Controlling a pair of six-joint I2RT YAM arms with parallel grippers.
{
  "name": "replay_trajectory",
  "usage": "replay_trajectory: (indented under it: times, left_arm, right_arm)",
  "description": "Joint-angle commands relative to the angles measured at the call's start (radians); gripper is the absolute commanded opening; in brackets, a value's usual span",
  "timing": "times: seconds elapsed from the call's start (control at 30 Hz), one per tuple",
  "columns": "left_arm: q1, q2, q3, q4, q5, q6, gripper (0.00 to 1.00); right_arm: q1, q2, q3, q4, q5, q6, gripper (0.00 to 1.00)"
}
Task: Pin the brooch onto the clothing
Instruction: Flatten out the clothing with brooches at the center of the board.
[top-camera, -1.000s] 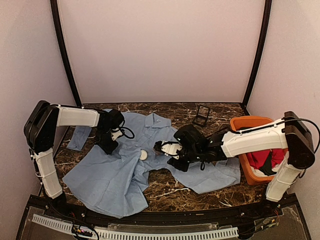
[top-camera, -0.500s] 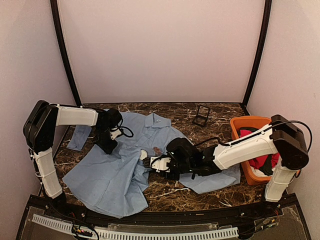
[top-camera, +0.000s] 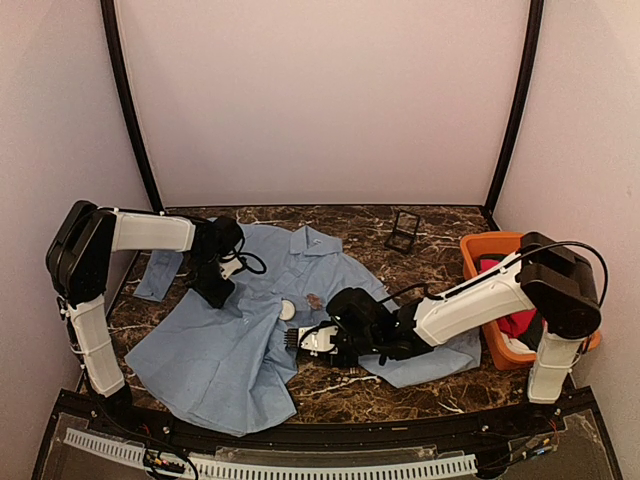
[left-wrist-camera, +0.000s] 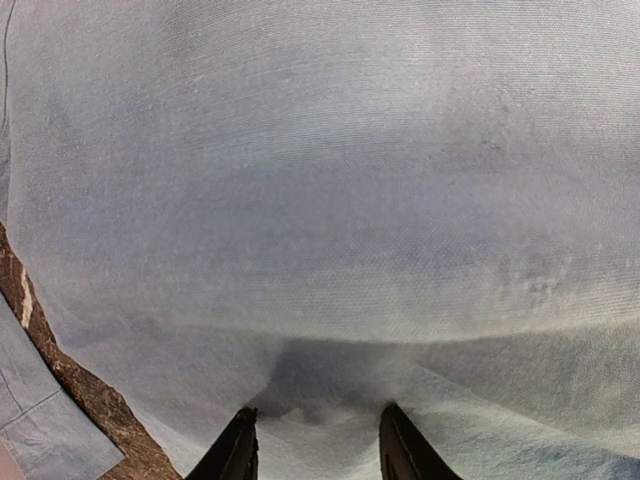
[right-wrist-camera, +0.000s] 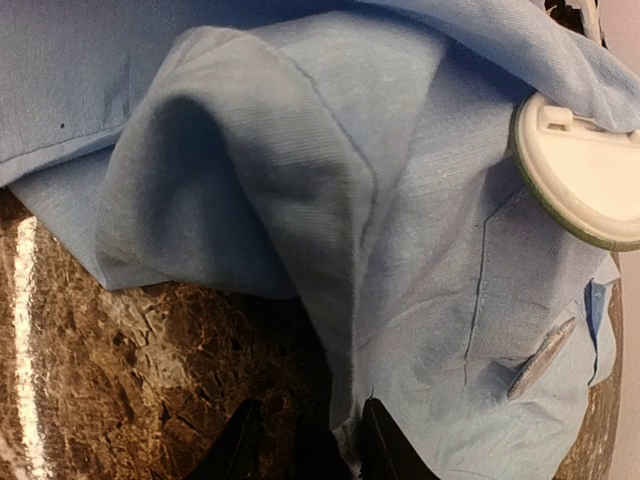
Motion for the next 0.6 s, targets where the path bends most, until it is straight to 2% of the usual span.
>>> replay_trajectory:
  times: [0.0, 0.1, 0.2, 0.3, 0.57]
  left_arm:
    - [0.005, -0.018, -0.002, -0.003, 0.025, 0.005, 0.42]
    - [0.005, -0.018, -0.002, -0.004, 0.024, 0.006, 0.42]
    - [0.005, -0.018, -0.003, -0.005, 0.022, 0.006, 0.42]
    - [0.006, -0.018, -0.004, -0.006, 0.018, 0.007, 0.42]
    - [0.007, -0.014, -0.005, -0.011, -0.012, 0.01, 0.39]
  right_arm:
    - [0.012, 0.024, 0.026, 0.024, 0.0, -0.008, 0.26]
    - [0.012, 0.025, 0.028, 0.024, 0.073, -0.013, 0.0]
    - [0.008, 0.014, 0.015, 0.029, 0.188, -0.046, 0.0]
    - [-0.003, -0.022, -0.012, 0.03, 0.235, -0.077, 0.0]
    - [-0.121, -0.168, -0.09, -0.015, 0.239, -0.107, 0.0]
